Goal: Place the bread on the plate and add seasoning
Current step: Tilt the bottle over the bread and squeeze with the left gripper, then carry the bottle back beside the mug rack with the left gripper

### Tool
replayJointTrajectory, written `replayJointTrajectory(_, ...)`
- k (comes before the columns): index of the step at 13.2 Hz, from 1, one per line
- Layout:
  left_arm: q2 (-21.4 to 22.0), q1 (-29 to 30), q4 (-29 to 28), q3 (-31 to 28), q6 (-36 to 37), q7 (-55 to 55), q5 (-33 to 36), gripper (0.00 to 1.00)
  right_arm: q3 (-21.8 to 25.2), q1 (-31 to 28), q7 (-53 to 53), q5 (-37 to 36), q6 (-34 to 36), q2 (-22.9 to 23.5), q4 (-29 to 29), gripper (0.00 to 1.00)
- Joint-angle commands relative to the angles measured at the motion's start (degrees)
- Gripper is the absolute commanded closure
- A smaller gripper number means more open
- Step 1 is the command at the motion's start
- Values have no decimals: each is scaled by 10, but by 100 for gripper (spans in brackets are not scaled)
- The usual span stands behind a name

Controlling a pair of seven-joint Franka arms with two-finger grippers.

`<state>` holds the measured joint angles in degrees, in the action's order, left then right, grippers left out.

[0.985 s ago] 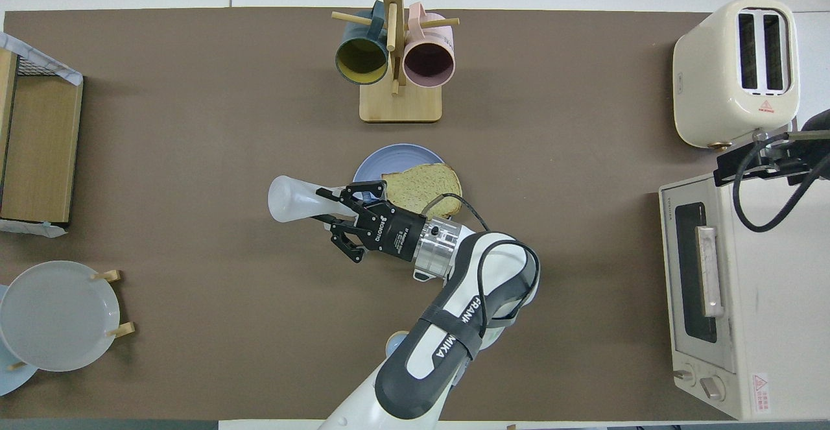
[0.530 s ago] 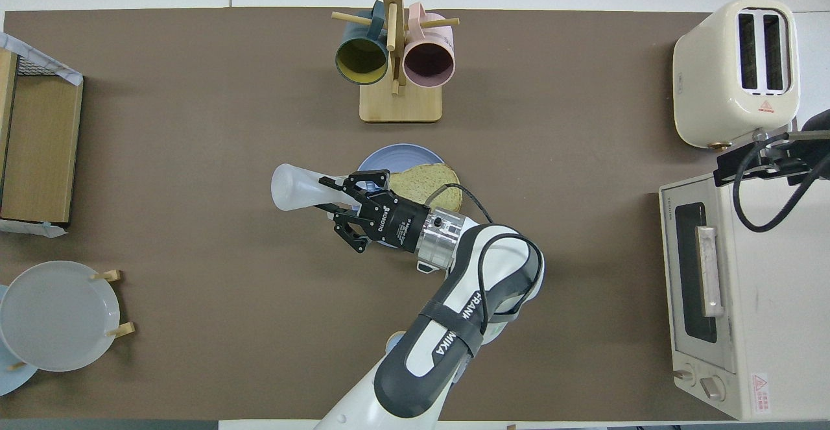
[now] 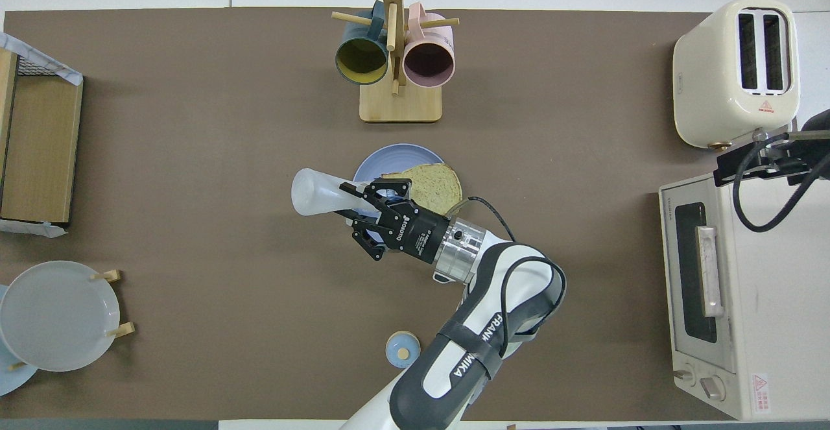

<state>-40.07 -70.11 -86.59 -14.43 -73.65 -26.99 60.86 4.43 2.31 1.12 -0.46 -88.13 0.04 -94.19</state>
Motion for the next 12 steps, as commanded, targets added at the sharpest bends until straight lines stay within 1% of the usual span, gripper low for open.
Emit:
replayJointTrajectory(1, -21, 40, 20, -4, -20, -5, 5, 100, -3, -6, 11, -3, -3, -7, -6, 0)
replayJointTrajectory(3, -22, 57, 20, -3, -24, -5, 8, 100, -3, -6, 11, -3, -3, -7, -6, 0)
replayJointTrajectory(5, -23, 58, 20, -5, -23, -3, 1, 100, -3, -6, 11, -3, -3, -7, -6, 0)
replayJointTrajectory(6, -16, 63, 23, -7, -28, 2, -6, 100, -3, -6, 10, -3, -3, -7, -6, 0)
replayJointTrajectory(7, 8, 68, 24, -10, -46, 14, -40, 100, -3, -6, 11, -3, -3, -7, -6, 0)
replayJointTrajectory(8, 50, 75, 21, -13, -71, 31, -78, 100, -3, -6, 11, -3, -3, -7, -6, 0)
replayJointTrajectory(9, 74, 85, 20, -18, -79, 42, -94, 100, -3, -6, 11, -4, -3, -7, -6, 0)
replayJointTrajectory(10, 89, 94, 19, -18, -81, 52, -98, 100, -3, -6, 11, -3, -3, -7, -6, 0)
replayJointTrajectory(11, 93, 101, 19, -18, -83, 78, -108, 100, -3, -6, 11, -3, -3, -7, -6, 0)
replayJointTrajectory(12, 107, 109, 17, -18, -93, 107, -132, 100, -3, -6, 11, -3, -3, -7, -6, 0)
